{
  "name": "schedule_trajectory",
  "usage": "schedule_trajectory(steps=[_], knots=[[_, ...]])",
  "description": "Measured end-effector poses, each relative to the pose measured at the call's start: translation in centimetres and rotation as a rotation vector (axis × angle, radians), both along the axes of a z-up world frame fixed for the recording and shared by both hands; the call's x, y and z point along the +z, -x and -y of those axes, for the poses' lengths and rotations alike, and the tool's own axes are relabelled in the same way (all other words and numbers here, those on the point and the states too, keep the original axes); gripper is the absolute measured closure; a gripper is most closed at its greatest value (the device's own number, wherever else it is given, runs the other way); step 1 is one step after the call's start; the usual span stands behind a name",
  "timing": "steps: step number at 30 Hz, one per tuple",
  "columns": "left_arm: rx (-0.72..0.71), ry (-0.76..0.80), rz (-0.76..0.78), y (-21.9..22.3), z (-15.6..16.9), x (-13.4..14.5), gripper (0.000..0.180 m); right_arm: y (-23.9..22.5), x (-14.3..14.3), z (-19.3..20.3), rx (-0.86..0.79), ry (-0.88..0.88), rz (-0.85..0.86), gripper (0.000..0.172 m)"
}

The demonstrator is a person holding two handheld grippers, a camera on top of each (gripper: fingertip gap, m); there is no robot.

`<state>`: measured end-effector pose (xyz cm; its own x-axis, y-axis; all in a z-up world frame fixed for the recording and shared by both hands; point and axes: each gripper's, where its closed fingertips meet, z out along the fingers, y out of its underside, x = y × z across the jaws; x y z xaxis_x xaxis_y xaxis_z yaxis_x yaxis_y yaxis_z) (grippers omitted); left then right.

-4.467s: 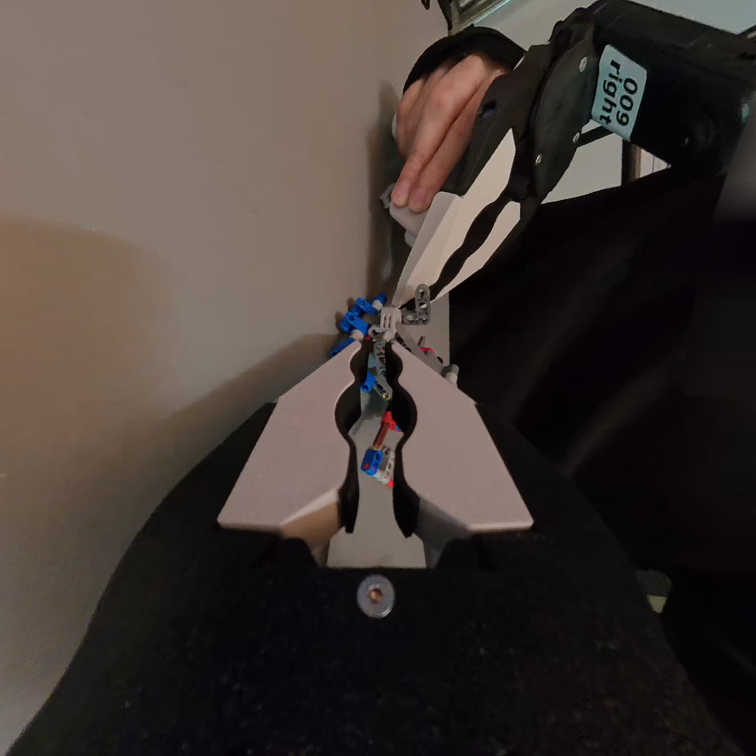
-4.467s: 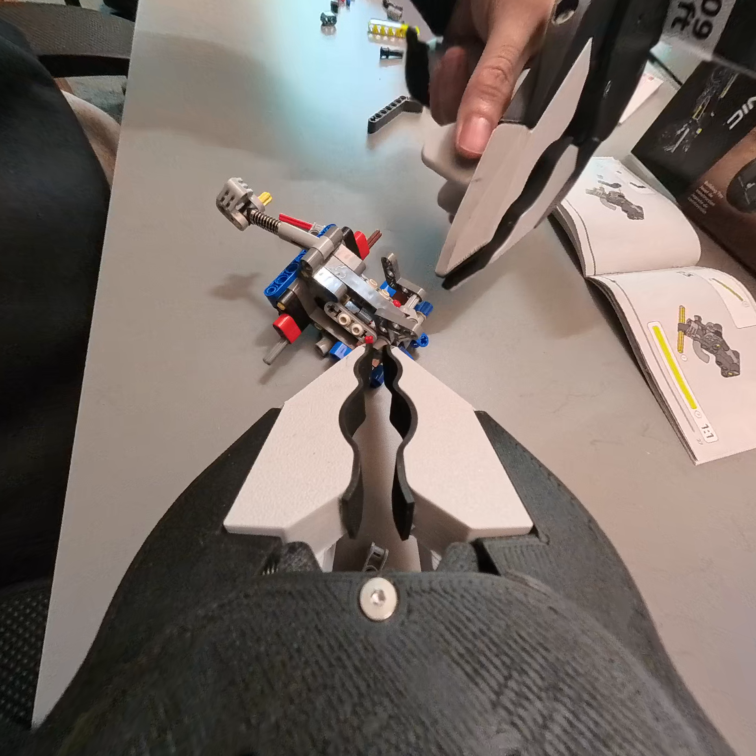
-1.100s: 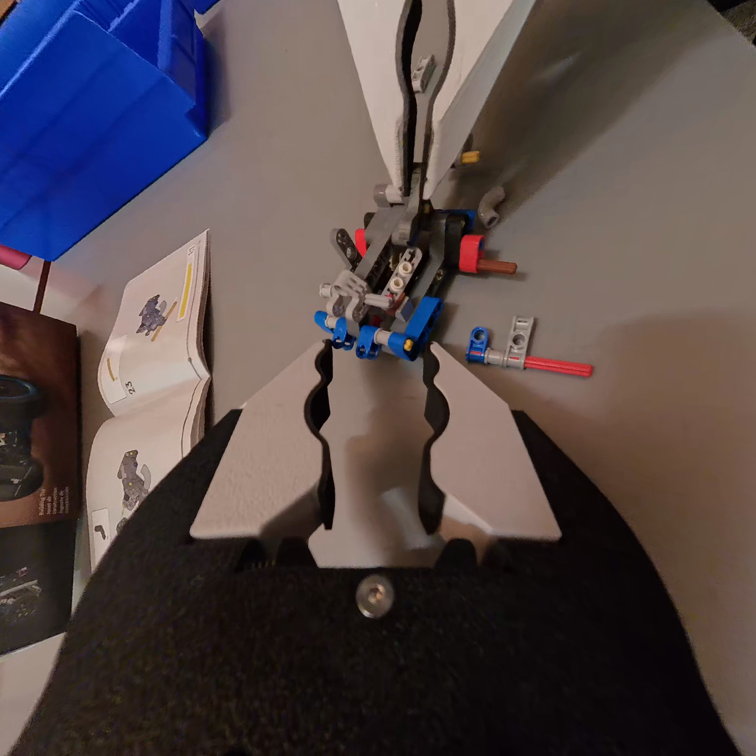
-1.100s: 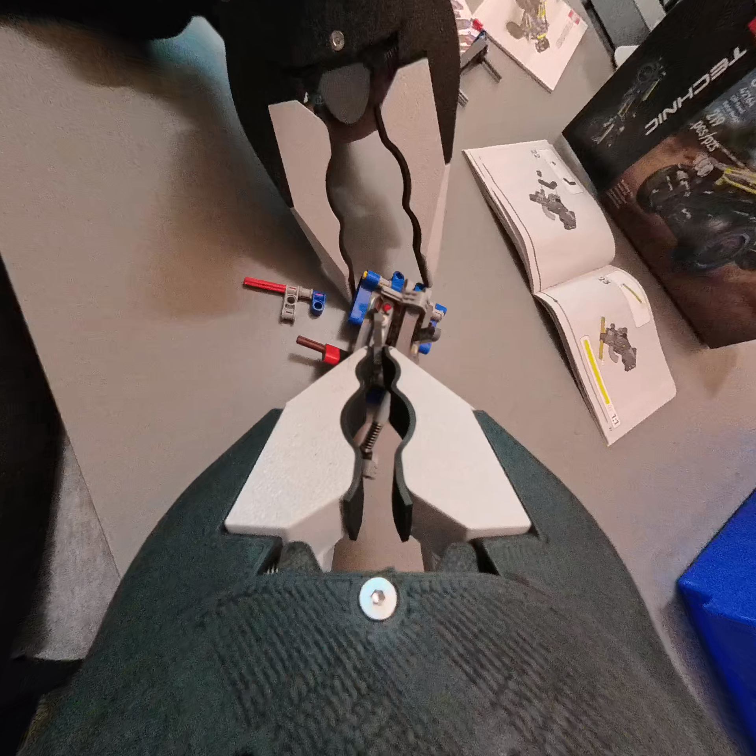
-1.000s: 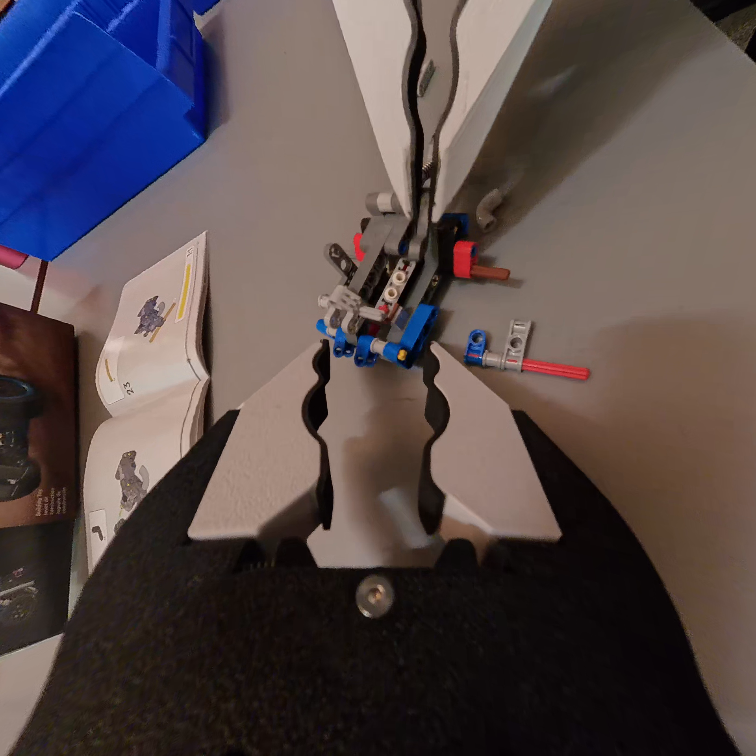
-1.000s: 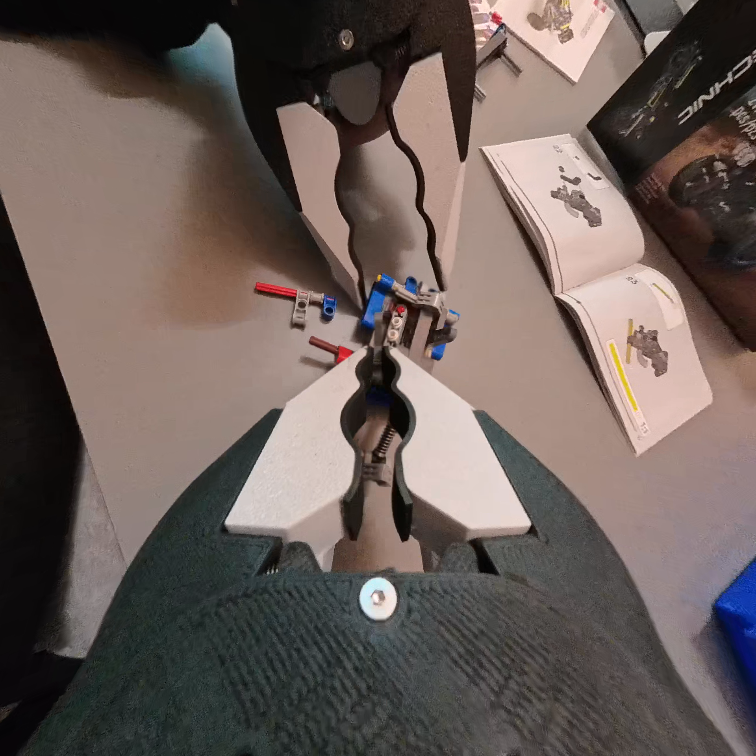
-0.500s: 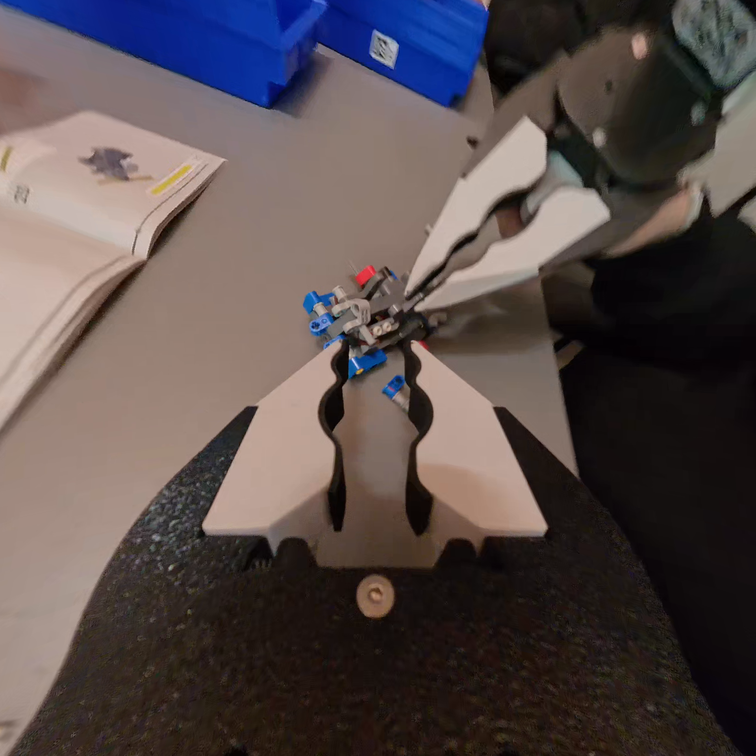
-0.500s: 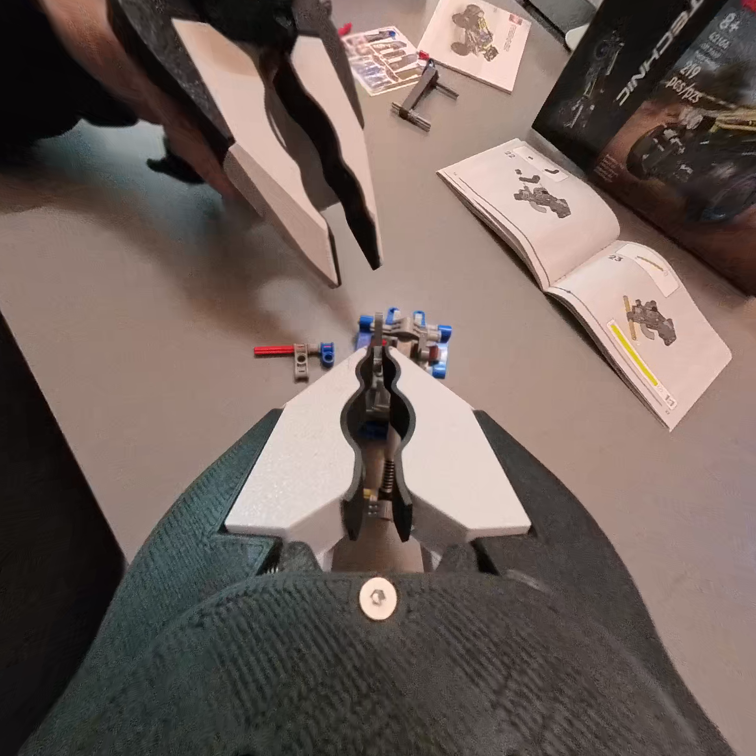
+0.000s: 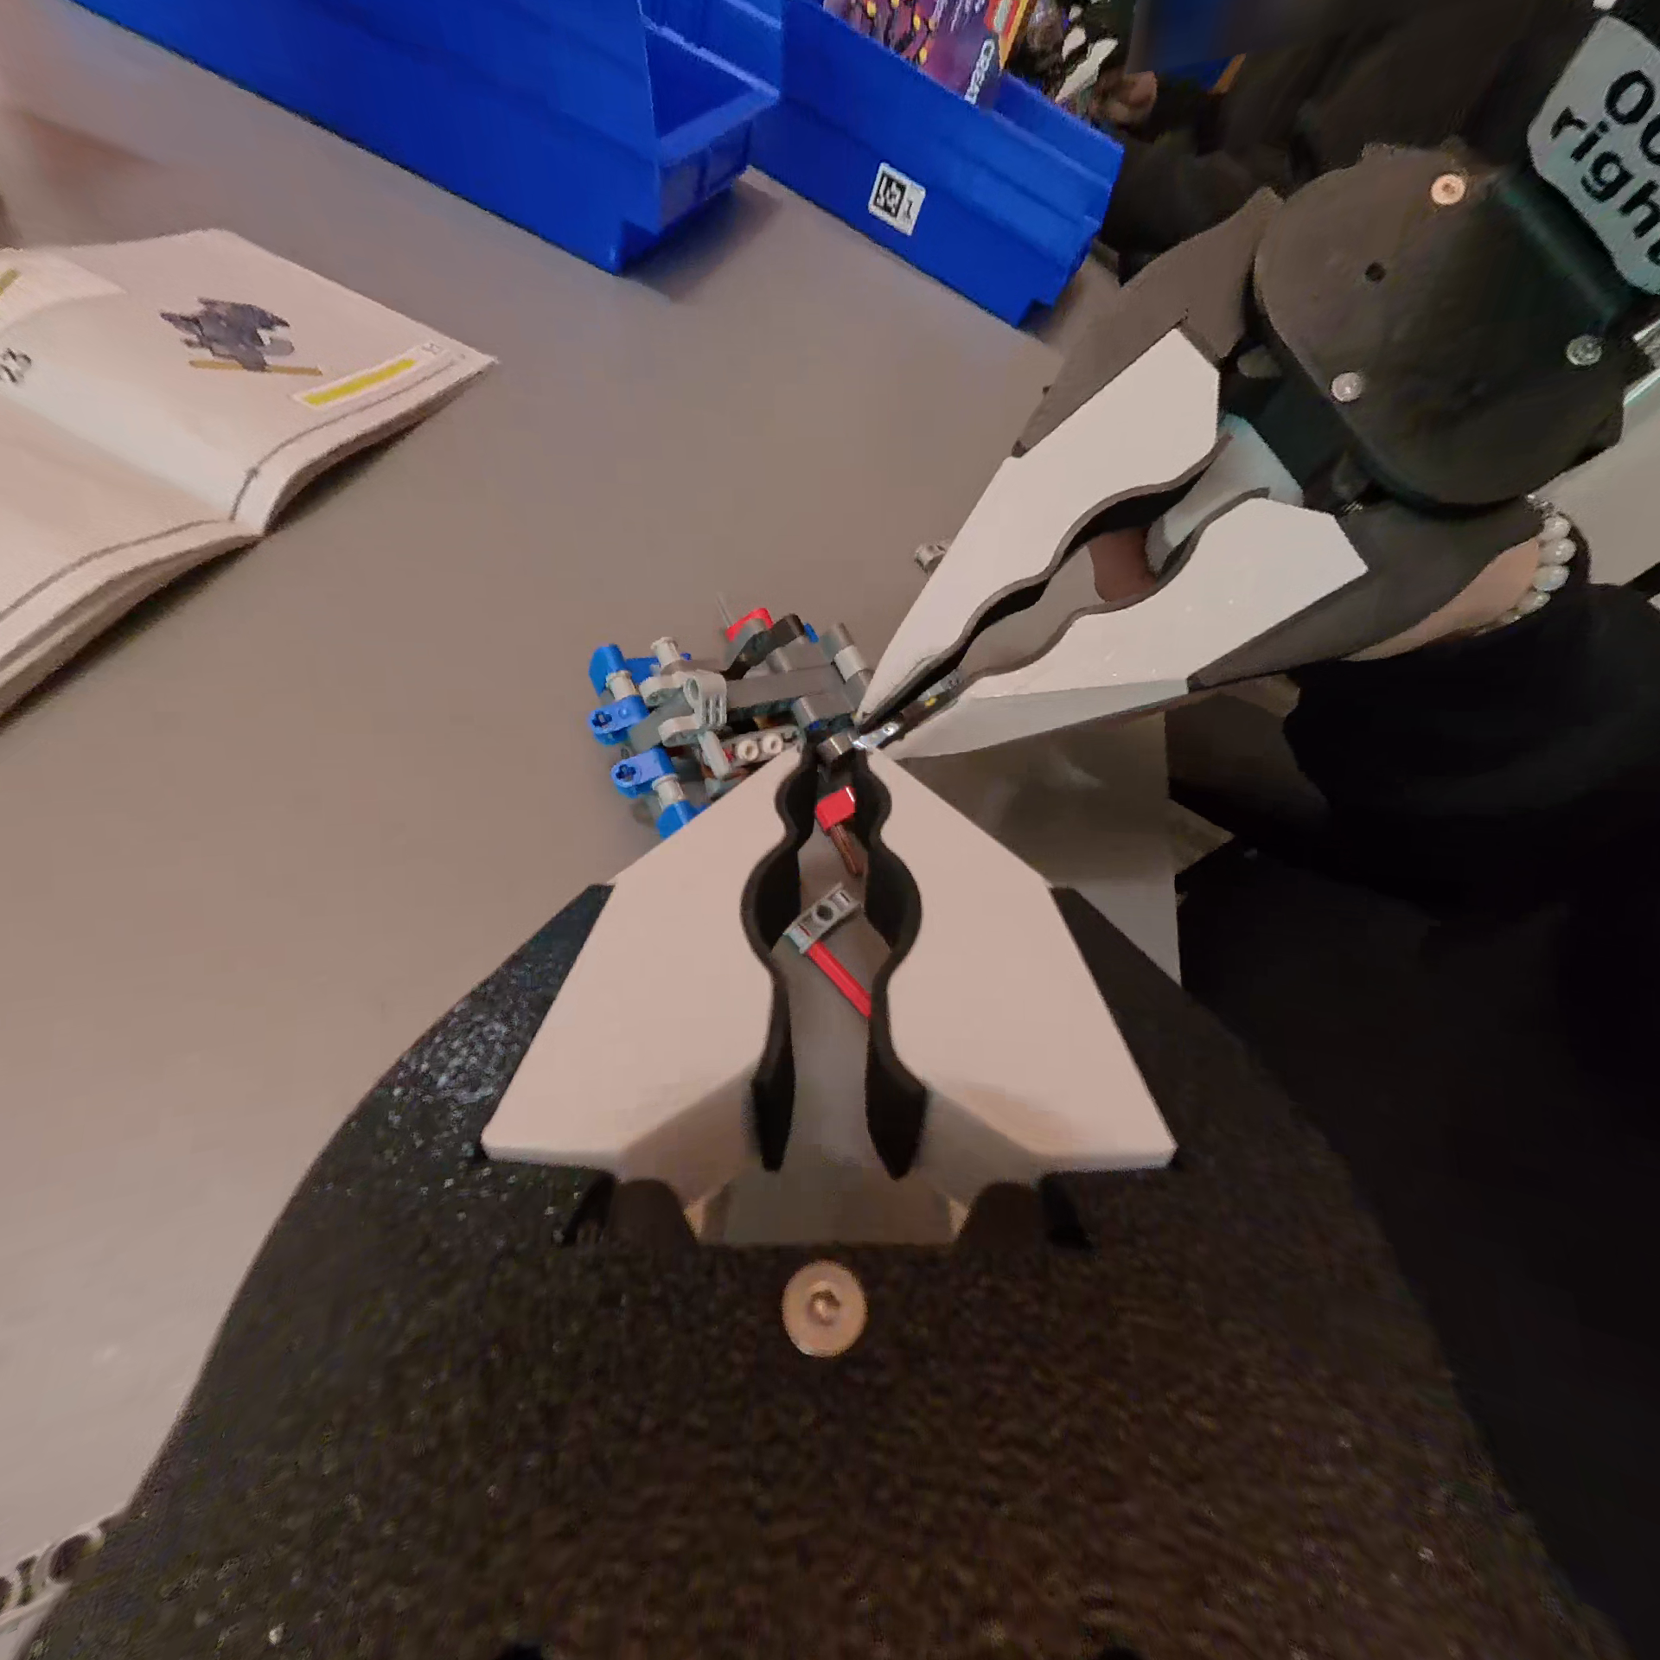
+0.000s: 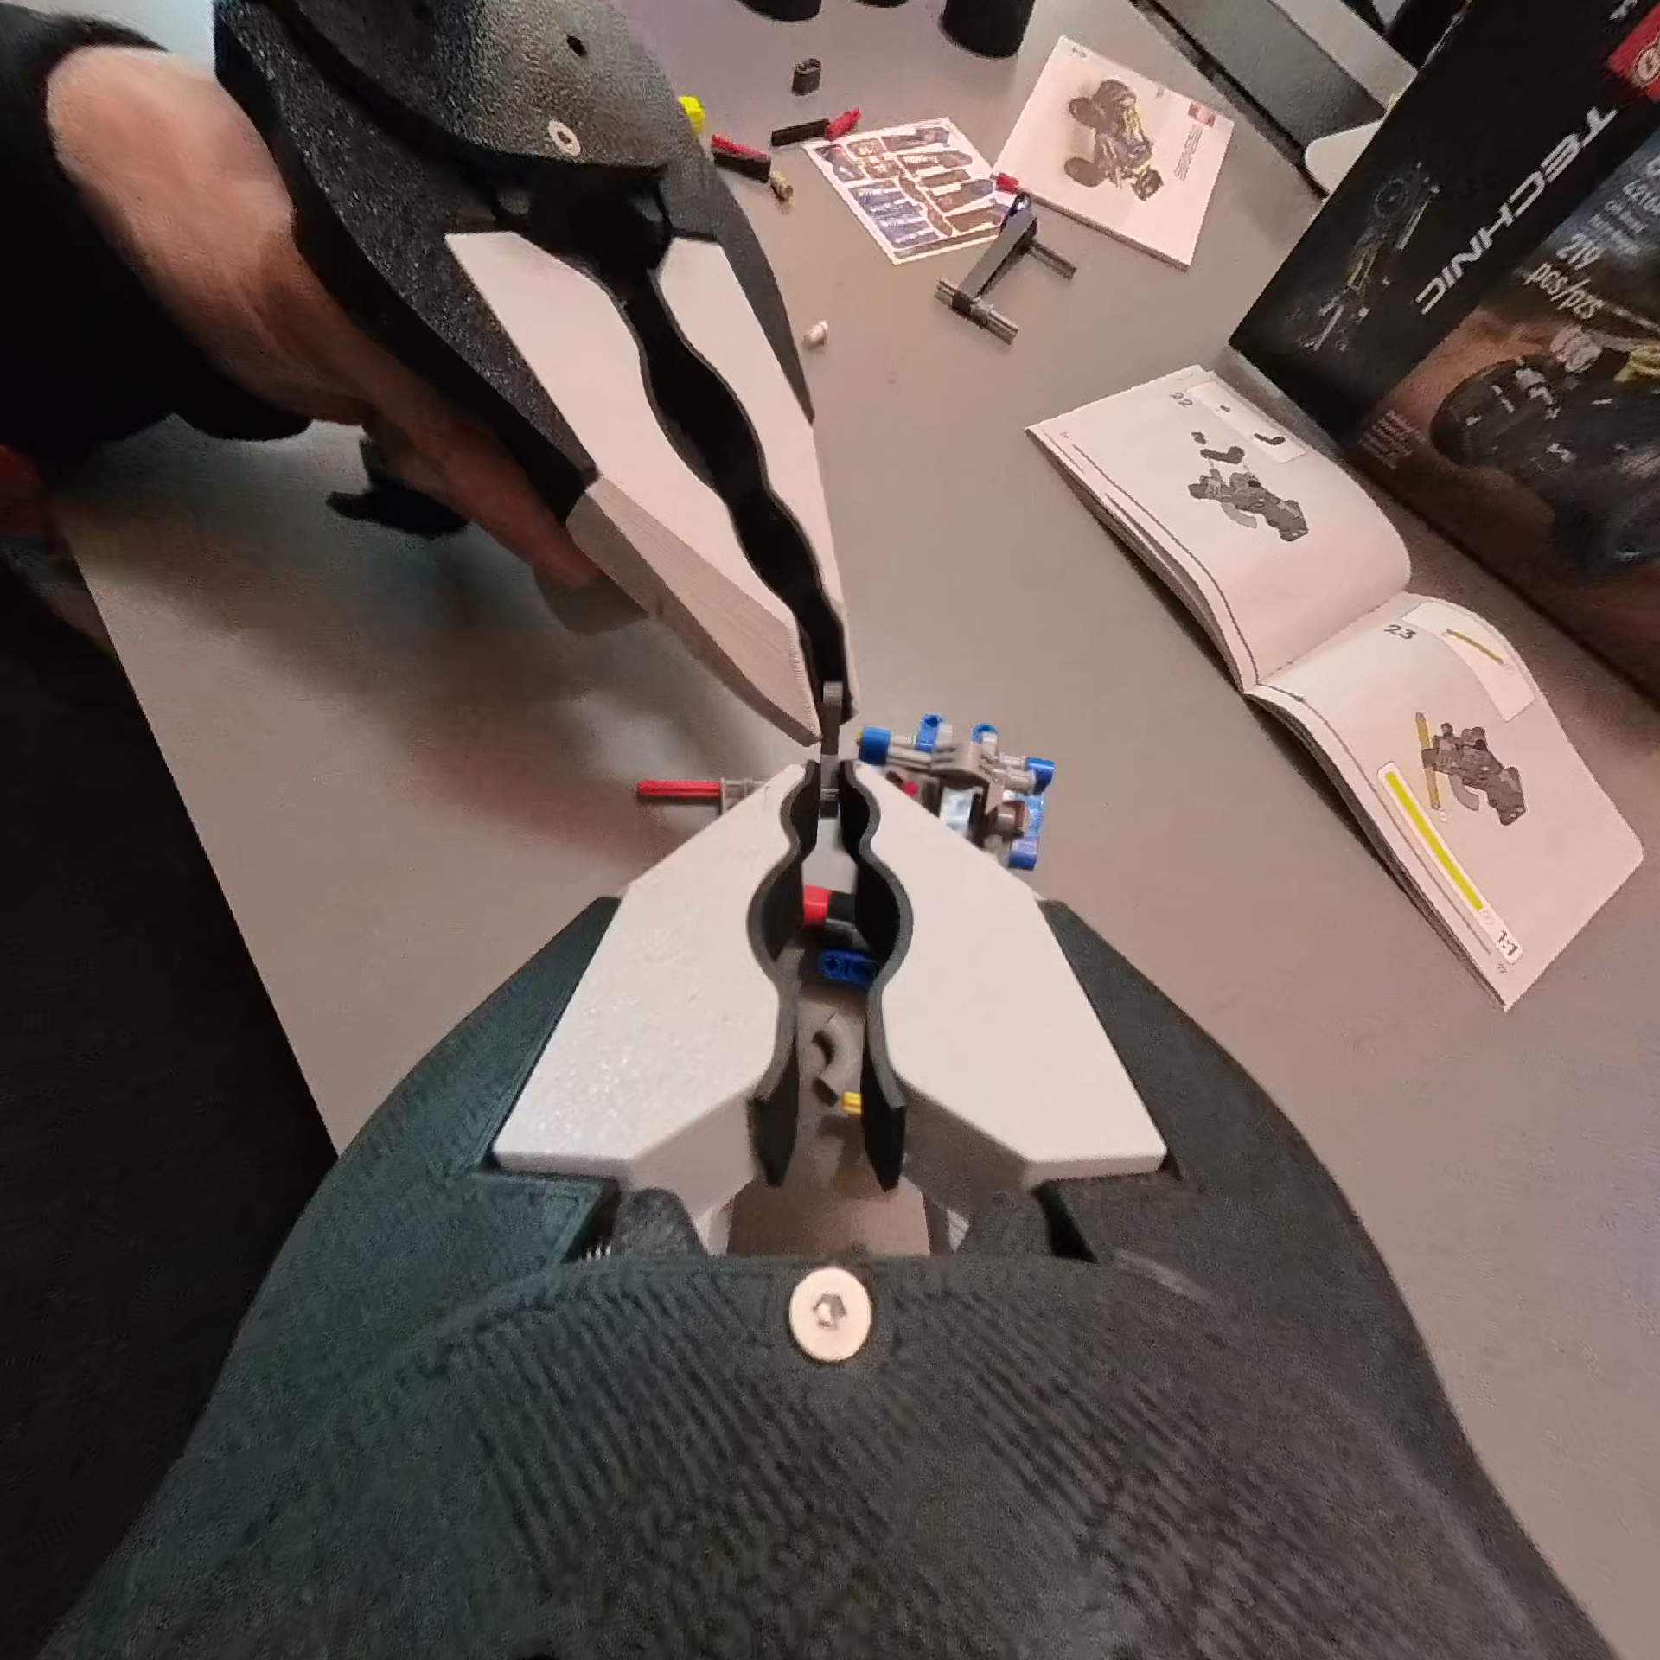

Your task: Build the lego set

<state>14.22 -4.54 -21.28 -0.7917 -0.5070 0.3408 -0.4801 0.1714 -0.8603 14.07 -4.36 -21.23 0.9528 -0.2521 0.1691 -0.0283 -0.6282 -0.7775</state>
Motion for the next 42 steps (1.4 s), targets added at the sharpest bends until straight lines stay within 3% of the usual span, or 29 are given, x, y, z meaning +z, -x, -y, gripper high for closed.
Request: schedule_trajectory(steps=[2,4,8,11,13,16,19,22,26,40,42], knots=[[-0.007,0.017,-0.055,0.1,0.2,-0.3,0.176,0.1,-0.3,0.1,0.008,0.003,-0.020,0.170],[-0.039,-0.010,-0.013,0.4,0.2,-0.5,0.176,0.2,-0.5,0.3,0.009,0.008,-0.070,0.171],[-0.011,-0.236,0.340,-0.5,-0.6,-0.2,0.168,-0.2,-1.5,1.3,-0.023,0.108,-0.161,0.171],[-0.043,-0.372,0.646,0.3,0.1,1.1,0.162,-0.3,-0.9,1.0,-0.039,0.061,-0.237,0.170],[-0.036,-0.461,0.745,0.6,0.2,0.9,0.154,-0.4,-0.4,0.8,-0.044,0.023,-0.275,0.170],[0.057,-0.521,0.742,0.3,-0.4,0.4,0.151,-0.8,-0.2,1.1,-0.071,0.005,-0.279,0.170],[0.036,-0.483,0.824,1.5,0.8,1.1,0.153,-0.1,-0.2,0.7,-0.059,-0.047,-0.342,0.170],[0.005,-0.598,0.873,1.6,1.1,0.0,0.155,0.8,-0.1,0.3,-0.029,-0.102,-0.400,0.171],[0.028,-0.627,0.919,1.6,1.3,0.4,0.174,1.5,-0.1,0.2,-0.017,-0.140,-0.431,0.170],[0.007,-0.647,0.932,0.6,1.3,-0.2,0.175,0.5,-0.6,0.4,-0.072,-0.105,-0.302,0.170],[0.014,-0.651,0.877,0.5,1.0,-0.6,0.176,0.1,-0.8,0.5,-0.089,-0.087,-0.262,0.170]])
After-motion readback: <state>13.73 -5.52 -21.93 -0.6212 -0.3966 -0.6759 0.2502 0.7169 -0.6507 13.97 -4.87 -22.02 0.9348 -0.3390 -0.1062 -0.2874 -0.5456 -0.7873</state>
